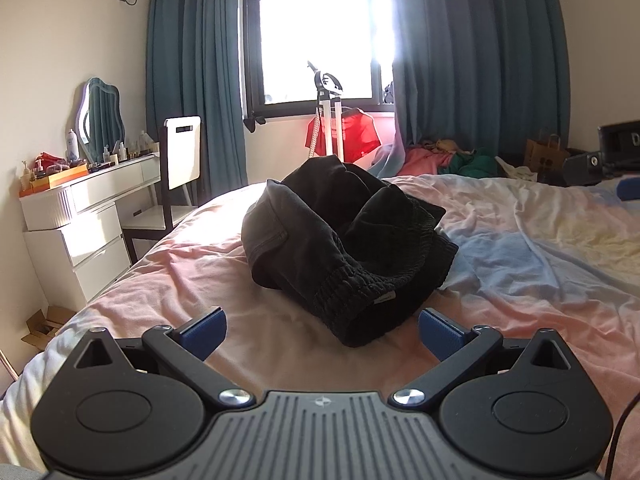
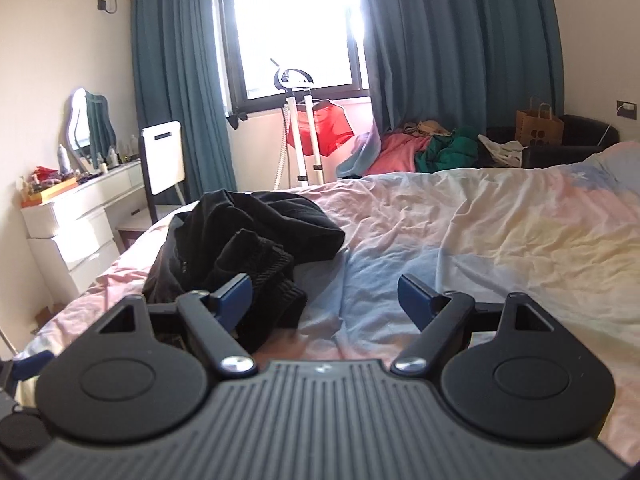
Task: Fold clothes
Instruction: 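Grasp the ribbed waistband with the left gripper while the right gripper grasps it too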
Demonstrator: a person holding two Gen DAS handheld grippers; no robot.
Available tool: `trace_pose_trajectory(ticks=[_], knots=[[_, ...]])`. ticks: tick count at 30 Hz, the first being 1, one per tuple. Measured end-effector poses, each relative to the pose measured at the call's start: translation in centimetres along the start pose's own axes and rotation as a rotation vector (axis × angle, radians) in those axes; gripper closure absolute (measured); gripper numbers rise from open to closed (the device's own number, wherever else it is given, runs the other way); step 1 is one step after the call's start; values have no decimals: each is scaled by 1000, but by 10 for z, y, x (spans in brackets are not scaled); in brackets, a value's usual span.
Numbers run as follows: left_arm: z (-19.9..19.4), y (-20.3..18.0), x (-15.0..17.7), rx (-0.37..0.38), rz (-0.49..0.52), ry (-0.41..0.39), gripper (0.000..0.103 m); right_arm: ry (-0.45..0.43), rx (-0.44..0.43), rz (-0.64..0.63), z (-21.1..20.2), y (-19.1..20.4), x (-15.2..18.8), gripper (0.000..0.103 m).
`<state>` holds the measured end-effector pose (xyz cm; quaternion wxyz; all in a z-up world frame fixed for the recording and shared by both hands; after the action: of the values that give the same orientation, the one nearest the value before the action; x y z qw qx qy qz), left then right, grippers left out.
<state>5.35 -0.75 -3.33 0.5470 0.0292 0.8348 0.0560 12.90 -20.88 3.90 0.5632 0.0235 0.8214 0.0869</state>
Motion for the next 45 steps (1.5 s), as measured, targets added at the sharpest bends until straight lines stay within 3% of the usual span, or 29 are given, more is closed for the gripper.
trace_pose_trajectory(ticks=[4,8,12,24,27,29,31,37,40,45], knots=[[15,-18,-2,-10,113,2,0,-15,18,84,15,-24,6,21],[46,-43,-5,-76,306,-6,0,74,30,170,28,-53,39,21],[89,-65,-6,-123,456,9,0,82,11,256,31,-65,43,21],[196,-105,12,-244,871,-104,4,124,6,425,65,-97,58,21],[201,-89,-4,-208,783,-107,6,136,7,440,74,-97,62,21],[204,-78,-15,-183,724,-109,17,146,0,435,80,-94,64,21],[206,-67,-26,-159,663,-112,21,156,-6,416,84,-88,66,21],[186,-21,-65,-107,463,-168,56,166,-23,353,86,-71,72,21],[177,18,-82,-112,288,-192,67,172,-28,327,85,-63,73,21],[177,105,-100,-121,-119,-156,71,174,-84,313,84,-39,73,20]])
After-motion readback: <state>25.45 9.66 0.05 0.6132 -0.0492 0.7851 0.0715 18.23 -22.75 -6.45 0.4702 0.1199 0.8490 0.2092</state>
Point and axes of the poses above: each gripper's, at about its wrist camera, not at the fingertips, and z roughly the way its jaws point, y to its left, x to its underside, the point moved 3 cm from there along z, roughly the way its jaws point, and after that the axes turned 3 degrees about -x, right-handed, at the moved point
